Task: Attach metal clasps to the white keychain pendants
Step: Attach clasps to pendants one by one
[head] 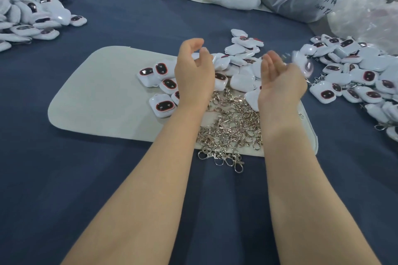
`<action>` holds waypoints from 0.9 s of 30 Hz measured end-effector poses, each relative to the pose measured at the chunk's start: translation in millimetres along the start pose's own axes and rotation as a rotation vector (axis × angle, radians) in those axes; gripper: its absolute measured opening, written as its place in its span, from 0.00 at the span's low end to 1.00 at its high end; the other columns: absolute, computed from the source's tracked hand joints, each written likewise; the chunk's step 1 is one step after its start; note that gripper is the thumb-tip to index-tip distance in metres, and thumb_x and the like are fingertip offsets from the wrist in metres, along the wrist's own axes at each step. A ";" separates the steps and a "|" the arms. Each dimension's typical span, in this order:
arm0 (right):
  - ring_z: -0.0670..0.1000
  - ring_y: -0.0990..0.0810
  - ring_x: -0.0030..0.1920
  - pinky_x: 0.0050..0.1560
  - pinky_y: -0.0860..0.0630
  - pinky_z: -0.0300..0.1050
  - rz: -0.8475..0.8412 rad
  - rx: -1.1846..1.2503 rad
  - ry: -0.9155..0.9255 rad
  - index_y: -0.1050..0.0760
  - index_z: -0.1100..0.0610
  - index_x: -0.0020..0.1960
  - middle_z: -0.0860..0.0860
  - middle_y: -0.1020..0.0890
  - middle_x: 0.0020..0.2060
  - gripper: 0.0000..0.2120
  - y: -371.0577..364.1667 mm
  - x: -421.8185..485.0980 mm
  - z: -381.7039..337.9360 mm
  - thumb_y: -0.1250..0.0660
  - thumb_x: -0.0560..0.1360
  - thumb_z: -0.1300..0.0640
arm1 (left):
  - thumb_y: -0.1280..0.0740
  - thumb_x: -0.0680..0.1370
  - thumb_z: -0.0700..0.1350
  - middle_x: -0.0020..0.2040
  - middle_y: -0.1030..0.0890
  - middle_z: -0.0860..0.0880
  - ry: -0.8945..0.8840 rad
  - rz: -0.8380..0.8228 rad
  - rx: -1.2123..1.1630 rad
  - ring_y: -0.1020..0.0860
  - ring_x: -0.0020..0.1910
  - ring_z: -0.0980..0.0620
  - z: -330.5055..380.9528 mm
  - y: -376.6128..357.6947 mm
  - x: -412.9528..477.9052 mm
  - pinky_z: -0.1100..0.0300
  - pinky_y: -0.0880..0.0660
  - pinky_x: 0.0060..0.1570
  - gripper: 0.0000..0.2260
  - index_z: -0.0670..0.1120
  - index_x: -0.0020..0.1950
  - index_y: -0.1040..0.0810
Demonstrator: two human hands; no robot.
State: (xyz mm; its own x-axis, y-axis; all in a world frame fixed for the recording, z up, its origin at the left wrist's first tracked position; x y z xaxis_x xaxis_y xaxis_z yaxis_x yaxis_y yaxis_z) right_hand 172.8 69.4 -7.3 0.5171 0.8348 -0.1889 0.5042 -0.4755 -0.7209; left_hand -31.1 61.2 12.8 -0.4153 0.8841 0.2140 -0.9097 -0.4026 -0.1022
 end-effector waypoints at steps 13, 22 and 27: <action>0.59 0.33 0.63 0.61 0.36 0.53 -0.569 -1.995 0.555 0.27 0.50 0.63 0.52 0.26 0.62 0.18 -52.4 -43.2 53.6 0.34 0.73 0.49 | 0.42 0.78 0.36 0.51 0.24 0.51 0.110 0.113 -0.107 0.21 0.56 0.44 -11.4 11.8 4.2 0.46 0.25 0.59 0.08 0.45 0.53 0.28; 0.50 0.23 0.55 0.59 0.27 0.50 -0.423 -1.191 0.363 0.29 0.54 0.60 0.50 0.21 0.53 0.20 -51.0 -37.8 26.9 0.31 0.73 0.46 | 0.39 0.80 0.46 0.47 0.22 0.54 0.109 0.102 -0.020 0.21 0.52 0.48 -4.6 12.8 1.5 0.47 0.25 0.57 0.03 0.48 0.48 0.27; 0.44 0.23 0.56 0.57 0.26 0.37 -0.559 -0.945 0.384 0.29 0.56 0.59 0.48 0.22 0.54 0.17 -62.4 -47.2 18.9 0.30 0.73 0.59 | 0.38 0.78 0.57 0.40 0.17 0.48 0.257 -0.048 -0.054 0.17 0.39 0.51 -14.7 -2.4 -0.5 0.54 0.19 0.43 0.16 0.45 0.44 0.23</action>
State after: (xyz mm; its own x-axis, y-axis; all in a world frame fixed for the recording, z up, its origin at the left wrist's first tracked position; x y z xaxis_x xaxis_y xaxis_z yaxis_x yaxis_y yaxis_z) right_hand 103.9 64.8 34.0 0.1532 0.9316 0.3297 0.9597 -0.2198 0.1751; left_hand -28.6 65.2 -1.4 -0.3506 0.9359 -0.0334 -0.9239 -0.3515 -0.1508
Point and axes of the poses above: each hand's wrist, its own x-axis towards the middle knuckle, its own y-axis out of the back of the hand, z = x × y, the point moved 9 cm from there along x, towards the middle knuckle
